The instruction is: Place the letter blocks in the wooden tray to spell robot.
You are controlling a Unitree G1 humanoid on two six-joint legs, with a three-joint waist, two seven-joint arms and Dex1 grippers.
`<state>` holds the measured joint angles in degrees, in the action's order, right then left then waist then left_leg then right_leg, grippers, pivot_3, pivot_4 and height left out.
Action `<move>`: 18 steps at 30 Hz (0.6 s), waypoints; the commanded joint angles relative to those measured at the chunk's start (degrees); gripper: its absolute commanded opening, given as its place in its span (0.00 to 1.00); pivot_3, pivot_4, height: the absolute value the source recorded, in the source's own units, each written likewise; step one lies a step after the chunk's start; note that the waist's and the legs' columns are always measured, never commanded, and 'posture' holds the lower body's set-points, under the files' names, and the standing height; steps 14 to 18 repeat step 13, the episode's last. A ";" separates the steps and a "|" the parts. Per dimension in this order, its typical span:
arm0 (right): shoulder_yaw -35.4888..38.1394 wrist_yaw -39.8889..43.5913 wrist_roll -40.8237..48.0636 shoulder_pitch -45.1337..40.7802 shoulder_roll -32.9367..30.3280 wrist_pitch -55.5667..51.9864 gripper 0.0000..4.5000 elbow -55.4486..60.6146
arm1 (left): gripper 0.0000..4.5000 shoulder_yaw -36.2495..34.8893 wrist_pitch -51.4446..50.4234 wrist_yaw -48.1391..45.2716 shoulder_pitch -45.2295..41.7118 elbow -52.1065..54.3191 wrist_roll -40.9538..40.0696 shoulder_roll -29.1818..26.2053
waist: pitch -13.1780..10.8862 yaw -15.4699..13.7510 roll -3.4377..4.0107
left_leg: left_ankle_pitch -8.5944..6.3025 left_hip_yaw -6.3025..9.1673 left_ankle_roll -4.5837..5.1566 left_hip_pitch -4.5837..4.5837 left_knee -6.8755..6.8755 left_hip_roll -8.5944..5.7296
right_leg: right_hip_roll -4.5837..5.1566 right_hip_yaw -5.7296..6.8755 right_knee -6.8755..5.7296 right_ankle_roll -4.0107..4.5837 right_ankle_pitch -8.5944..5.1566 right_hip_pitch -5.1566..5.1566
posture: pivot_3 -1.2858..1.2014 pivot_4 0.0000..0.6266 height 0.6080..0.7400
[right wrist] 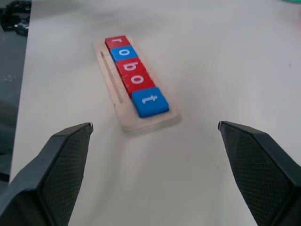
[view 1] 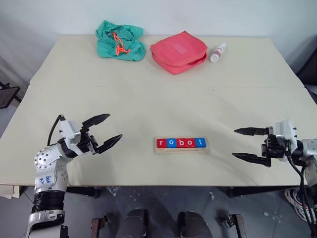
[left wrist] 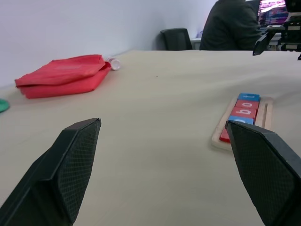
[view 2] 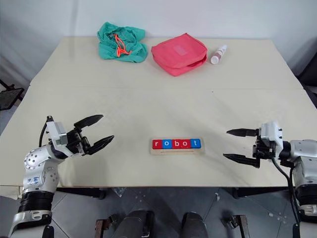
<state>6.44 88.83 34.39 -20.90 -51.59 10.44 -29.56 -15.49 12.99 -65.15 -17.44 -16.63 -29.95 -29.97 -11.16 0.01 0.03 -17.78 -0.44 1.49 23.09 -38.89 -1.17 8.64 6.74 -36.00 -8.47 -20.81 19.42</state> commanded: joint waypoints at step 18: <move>-6.82 3.67 12.54 -5.99 -3.99 5.69 1.00 -10.53 | 1.00 -3.97 0.69 -4.15 1.19 -0.10 -4.36 -0.48 | 0.00 -0.08 0.01 | 0.00 0.02 0.00 0.00 -0.04 0.01 | 0.00 0.02 0.03 0.00 0.00 -0.05 | 0.52 0.24 1.00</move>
